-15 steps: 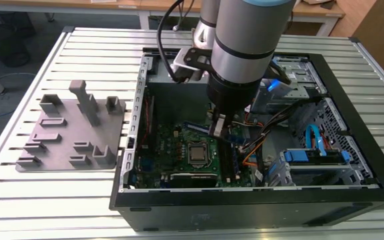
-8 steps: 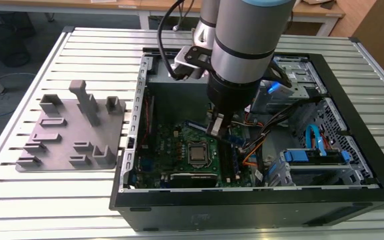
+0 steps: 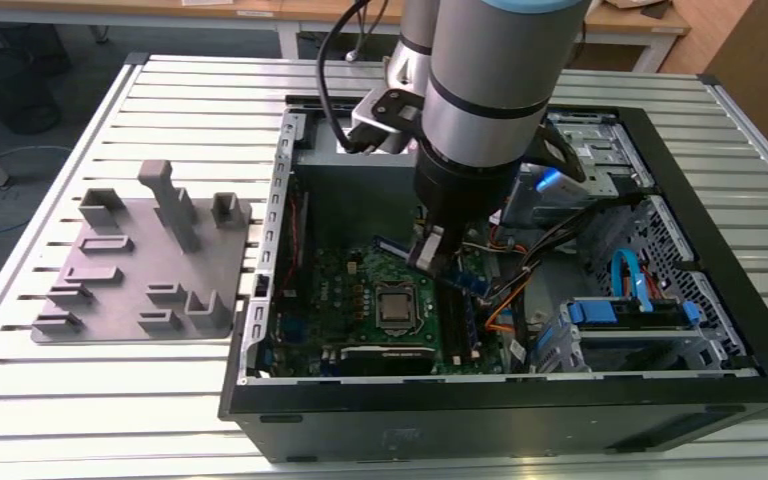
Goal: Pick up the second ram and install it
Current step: 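Insert the second ram into the second slot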
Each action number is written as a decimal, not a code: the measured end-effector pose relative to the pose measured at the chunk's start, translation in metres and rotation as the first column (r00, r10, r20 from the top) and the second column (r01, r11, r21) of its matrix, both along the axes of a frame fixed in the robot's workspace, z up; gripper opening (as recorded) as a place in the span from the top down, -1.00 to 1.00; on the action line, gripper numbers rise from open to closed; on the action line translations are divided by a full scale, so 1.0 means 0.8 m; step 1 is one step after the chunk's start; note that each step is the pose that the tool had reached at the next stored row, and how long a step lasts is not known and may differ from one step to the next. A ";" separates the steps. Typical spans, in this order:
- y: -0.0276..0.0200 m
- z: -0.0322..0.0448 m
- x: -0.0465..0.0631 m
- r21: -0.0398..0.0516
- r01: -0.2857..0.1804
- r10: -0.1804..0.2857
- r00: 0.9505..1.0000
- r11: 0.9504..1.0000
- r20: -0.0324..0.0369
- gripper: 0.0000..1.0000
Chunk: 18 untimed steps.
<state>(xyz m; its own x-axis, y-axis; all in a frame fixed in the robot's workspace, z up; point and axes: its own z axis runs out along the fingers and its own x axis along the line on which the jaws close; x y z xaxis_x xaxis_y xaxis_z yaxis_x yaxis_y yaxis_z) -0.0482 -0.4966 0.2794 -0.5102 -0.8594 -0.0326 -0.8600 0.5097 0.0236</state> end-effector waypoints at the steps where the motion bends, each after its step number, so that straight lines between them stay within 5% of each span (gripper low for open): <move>1: 0.0000 0.0000 0.000 0.000 0.010 -0.010 1.000 1.000 0.000 0.72; 10: 0.0000 -0.0002 0.000 0.000 0.102 -0.102 0.995 0.995 0.000 0.72; 18: 0.0000 -0.0004 0.000 0.000 0.183 -0.183 0.983 0.983 0.000 0.72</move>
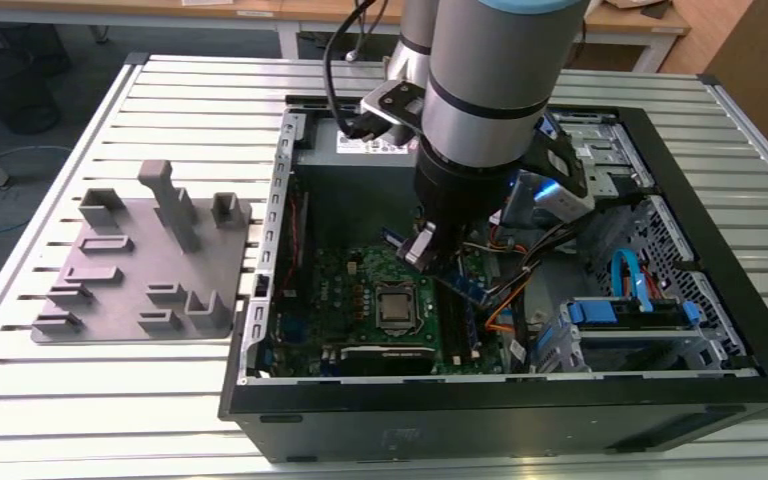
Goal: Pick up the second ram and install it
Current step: 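Insert the second ram into the second slot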
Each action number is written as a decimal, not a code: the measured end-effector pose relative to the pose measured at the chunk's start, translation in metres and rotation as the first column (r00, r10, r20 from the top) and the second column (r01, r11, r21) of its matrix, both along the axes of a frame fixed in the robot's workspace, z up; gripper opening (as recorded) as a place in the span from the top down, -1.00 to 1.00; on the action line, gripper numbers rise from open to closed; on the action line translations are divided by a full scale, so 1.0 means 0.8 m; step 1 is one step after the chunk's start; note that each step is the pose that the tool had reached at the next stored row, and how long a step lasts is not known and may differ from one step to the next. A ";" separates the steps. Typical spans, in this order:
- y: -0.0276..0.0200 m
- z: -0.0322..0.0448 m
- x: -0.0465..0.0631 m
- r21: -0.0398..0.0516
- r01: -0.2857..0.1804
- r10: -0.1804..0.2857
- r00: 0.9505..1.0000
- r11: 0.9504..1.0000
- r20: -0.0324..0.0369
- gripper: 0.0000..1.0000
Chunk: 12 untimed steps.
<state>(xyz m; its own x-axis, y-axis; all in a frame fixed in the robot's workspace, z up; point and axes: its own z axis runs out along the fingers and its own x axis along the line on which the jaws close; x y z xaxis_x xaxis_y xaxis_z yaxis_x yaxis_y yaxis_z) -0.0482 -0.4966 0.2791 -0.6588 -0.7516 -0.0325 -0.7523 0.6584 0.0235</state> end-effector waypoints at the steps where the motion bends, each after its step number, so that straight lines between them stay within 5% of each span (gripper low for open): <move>1: 0.0000 0.0000 0.000 0.000 0.010 -0.010 1.000 1.000 0.000 0.72; 12: 0.0000 -0.0004 0.000 0.000 0.118 -0.118 0.993 0.993 0.000 0.72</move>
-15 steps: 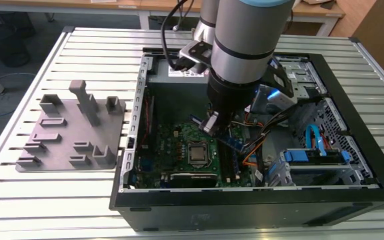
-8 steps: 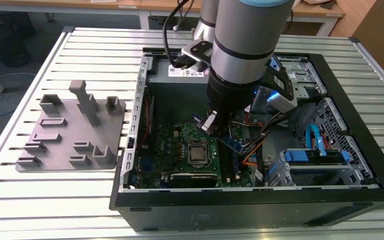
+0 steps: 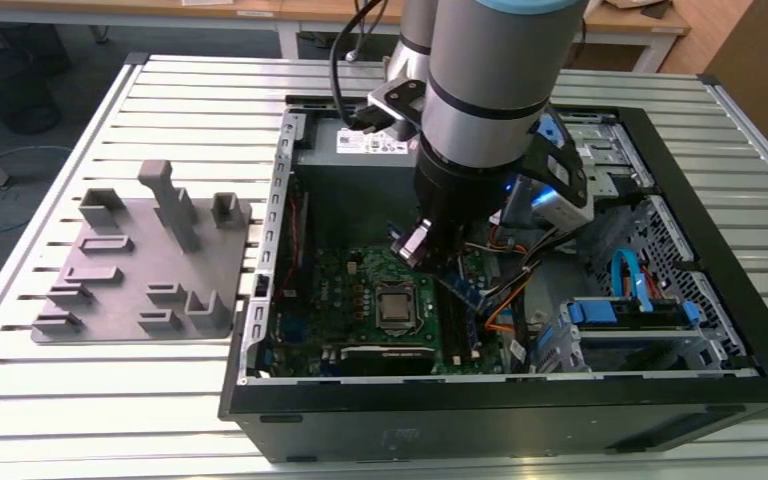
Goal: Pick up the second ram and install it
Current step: 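Insert the second ram into the second slot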
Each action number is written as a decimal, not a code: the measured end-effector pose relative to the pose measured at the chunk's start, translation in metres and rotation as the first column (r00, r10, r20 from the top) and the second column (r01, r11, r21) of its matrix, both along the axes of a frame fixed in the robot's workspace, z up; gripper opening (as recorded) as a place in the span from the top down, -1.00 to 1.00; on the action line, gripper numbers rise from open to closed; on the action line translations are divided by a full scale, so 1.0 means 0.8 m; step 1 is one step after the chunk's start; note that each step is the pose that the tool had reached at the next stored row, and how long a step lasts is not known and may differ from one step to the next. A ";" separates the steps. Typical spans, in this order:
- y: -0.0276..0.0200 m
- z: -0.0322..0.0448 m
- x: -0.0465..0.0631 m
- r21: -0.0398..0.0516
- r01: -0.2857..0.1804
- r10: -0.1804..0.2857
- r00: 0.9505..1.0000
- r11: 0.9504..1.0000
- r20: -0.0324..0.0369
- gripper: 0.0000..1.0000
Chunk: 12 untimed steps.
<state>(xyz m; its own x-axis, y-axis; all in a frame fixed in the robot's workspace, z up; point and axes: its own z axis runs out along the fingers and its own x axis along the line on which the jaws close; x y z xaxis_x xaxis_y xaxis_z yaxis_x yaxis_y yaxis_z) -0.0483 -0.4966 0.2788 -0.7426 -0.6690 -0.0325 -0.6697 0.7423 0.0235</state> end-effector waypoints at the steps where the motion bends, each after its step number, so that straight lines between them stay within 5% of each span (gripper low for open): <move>1: 0.0000 0.0000 0.000 0.000 0.009 -0.009 1.000 1.000 0.000 0.72; 7: 0.0000 -0.0001 0.000 0.000 0.065 -0.065 0.998 0.998 0.000 0.72; 8: 0.0000 -0.0002 0.000 0.000 0.112 -0.112 0.994 0.994 0.000 0.72; 12: 0.0000 -0.0003 0.000 0.000 0.150 -0.150 0.989 0.989 0.000 0.72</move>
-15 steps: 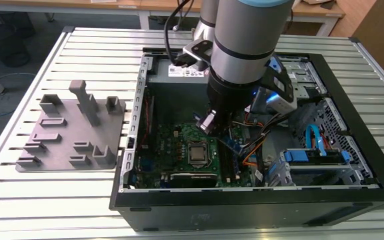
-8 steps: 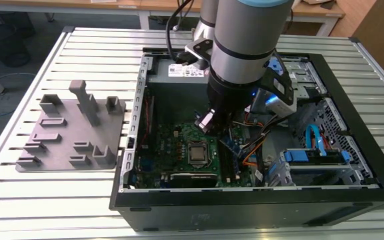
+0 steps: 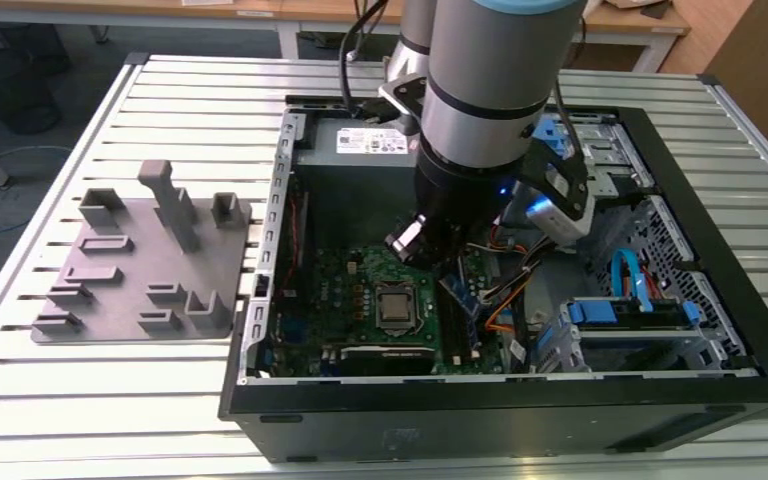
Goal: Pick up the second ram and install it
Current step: 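Insert the second ram into the second slot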
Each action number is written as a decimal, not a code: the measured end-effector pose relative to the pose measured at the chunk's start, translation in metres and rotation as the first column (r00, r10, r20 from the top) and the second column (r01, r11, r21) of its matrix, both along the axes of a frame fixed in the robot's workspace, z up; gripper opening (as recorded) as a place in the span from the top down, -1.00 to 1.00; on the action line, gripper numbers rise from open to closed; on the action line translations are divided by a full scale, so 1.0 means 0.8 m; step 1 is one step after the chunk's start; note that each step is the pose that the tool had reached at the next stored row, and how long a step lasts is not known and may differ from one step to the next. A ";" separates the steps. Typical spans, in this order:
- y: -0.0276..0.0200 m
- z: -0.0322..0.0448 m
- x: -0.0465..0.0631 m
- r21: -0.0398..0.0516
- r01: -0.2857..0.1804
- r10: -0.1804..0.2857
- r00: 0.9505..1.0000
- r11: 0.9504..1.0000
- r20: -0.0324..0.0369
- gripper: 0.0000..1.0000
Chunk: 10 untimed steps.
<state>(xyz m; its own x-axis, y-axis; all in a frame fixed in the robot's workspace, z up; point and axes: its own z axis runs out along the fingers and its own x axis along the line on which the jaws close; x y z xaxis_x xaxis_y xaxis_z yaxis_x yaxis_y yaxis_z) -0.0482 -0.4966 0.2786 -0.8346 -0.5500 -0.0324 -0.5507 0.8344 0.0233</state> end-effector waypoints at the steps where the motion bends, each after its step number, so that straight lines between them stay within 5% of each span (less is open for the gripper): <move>1: 0.0000 0.0000 0.000 0.000 0.009 -0.009 1.000 1.000 0.000 0.72; 10: 0.0000 -0.0002 0.000 0.000 0.080 -0.080 0.997 0.997 0.000 0.72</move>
